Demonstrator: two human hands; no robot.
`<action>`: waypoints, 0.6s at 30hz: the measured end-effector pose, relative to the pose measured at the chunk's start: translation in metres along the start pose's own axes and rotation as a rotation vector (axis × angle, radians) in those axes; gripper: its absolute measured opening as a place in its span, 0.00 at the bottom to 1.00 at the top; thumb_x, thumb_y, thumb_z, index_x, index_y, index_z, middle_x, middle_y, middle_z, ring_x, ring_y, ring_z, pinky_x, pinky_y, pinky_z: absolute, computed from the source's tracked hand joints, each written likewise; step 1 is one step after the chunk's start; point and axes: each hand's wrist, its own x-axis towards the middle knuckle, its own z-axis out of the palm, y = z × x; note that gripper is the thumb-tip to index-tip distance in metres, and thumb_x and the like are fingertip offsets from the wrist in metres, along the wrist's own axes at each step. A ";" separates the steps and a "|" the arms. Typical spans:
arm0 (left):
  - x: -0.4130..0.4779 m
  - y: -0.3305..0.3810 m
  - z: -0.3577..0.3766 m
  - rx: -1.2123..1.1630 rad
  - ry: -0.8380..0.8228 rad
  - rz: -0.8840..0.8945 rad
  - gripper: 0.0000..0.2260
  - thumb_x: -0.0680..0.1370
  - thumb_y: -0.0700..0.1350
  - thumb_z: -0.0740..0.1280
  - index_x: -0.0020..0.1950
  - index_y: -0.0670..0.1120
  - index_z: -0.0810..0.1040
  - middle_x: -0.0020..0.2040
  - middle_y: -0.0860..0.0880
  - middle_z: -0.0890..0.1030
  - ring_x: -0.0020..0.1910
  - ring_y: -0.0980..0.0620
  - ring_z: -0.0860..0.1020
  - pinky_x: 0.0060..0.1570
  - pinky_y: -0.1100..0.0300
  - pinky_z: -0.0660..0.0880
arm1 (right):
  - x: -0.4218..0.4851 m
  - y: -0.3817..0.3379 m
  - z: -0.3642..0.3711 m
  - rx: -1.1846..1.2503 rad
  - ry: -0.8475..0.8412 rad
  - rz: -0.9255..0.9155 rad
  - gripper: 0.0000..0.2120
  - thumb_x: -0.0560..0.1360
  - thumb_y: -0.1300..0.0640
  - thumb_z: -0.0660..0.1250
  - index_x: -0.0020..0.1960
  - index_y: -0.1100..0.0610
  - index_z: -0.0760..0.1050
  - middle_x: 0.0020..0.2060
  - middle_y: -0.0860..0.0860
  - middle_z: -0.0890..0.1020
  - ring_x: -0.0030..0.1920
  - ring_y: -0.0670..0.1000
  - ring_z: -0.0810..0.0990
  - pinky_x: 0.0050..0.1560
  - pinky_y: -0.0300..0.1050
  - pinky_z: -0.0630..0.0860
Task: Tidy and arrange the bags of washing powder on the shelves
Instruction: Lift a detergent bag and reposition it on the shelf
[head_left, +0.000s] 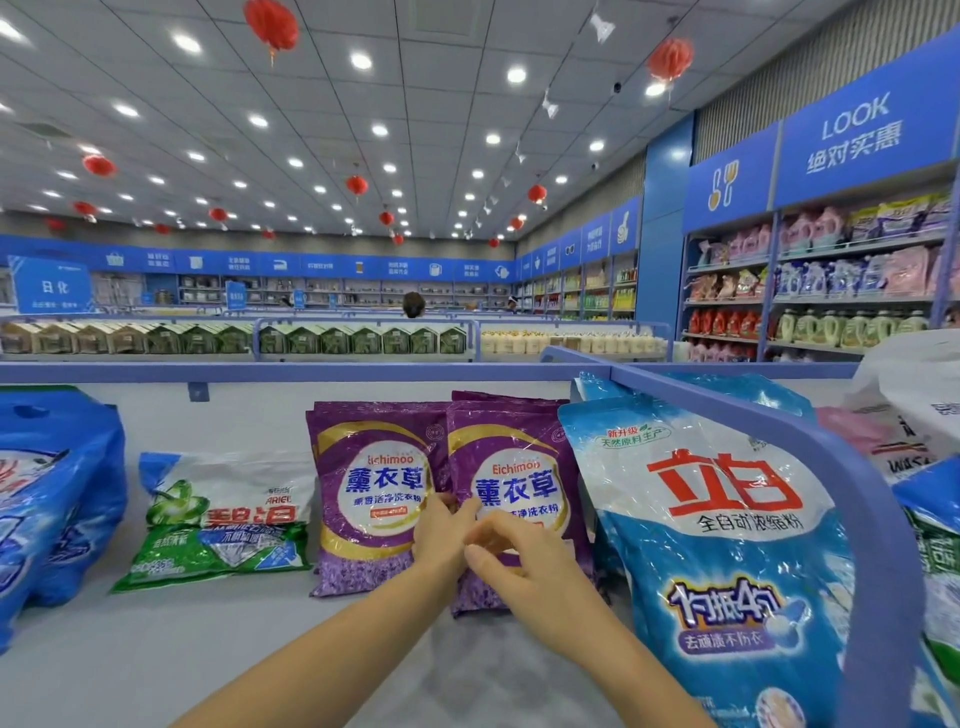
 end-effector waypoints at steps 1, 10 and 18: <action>-0.001 -0.001 -0.004 -0.038 -0.018 0.002 0.18 0.77 0.46 0.65 0.64 0.42 0.68 0.56 0.42 0.77 0.56 0.42 0.77 0.60 0.46 0.73 | 0.001 -0.001 0.001 0.001 0.001 -0.003 0.06 0.78 0.51 0.62 0.53 0.50 0.75 0.48 0.44 0.80 0.50 0.41 0.77 0.53 0.37 0.75; -0.029 0.026 -0.083 -0.122 -0.123 0.104 0.08 0.80 0.47 0.62 0.55 0.45 0.76 0.52 0.46 0.80 0.51 0.49 0.78 0.53 0.54 0.75 | 0.014 -0.029 0.007 0.130 0.086 -0.146 0.05 0.77 0.53 0.64 0.45 0.44 0.76 0.41 0.38 0.81 0.44 0.39 0.79 0.44 0.32 0.75; -0.126 -0.002 -0.308 -0.059 0.174 0.426 0.08 0.77 0.49 0.65 0.42 0.48 0.80 0.36 0.53 0.82 0.38 0.57 0.80 0.40 0.65 0.73 | 0.004 -0.111 0.072 0.421 0.030 -0.274 0.07 0.76 0.63 0.63 0.42 0.55 0.77 0.37 0.47 0.84 0.38 0.44 0.82 0.40 0.33 0.76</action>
